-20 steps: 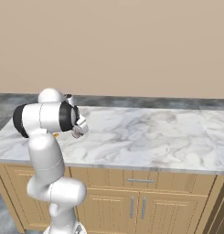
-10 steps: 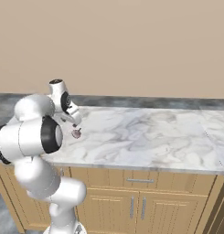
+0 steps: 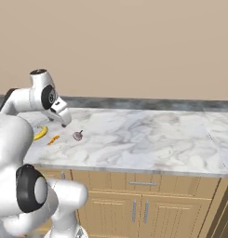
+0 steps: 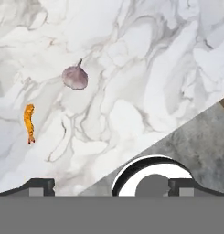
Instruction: Open the fridge, remove the banana, garlic, and shrimp, and place them on any counter.
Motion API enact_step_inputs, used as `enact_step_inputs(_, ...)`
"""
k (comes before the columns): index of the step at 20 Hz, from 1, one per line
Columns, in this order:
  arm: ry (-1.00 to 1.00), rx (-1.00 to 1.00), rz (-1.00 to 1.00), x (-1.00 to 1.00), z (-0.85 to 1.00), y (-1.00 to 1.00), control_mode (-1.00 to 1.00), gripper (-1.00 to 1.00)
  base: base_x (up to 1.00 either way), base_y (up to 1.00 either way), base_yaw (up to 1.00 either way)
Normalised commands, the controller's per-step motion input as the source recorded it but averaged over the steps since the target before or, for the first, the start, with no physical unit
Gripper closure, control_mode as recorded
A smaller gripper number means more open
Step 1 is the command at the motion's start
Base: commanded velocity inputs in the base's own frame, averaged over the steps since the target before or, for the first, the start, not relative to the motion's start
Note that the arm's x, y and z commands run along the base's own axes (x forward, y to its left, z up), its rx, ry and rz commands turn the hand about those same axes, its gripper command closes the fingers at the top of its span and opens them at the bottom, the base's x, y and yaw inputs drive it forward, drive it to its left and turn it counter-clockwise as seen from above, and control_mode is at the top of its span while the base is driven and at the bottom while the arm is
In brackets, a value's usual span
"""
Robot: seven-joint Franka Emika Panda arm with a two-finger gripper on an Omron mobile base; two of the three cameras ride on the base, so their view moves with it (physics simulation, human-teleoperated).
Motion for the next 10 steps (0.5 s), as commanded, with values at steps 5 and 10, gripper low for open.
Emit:
enact_step_inputs(5,-0.09,0.00,0.09,-0.95,0.48,0.00,-1.00,-1.00,0.00,0.00,0.00)
enact_step_inputs(10,-0.11,0.00,0.04,-0.81,0.22,0.01,-1.00,-1.00,0.00,0.00,0.00)
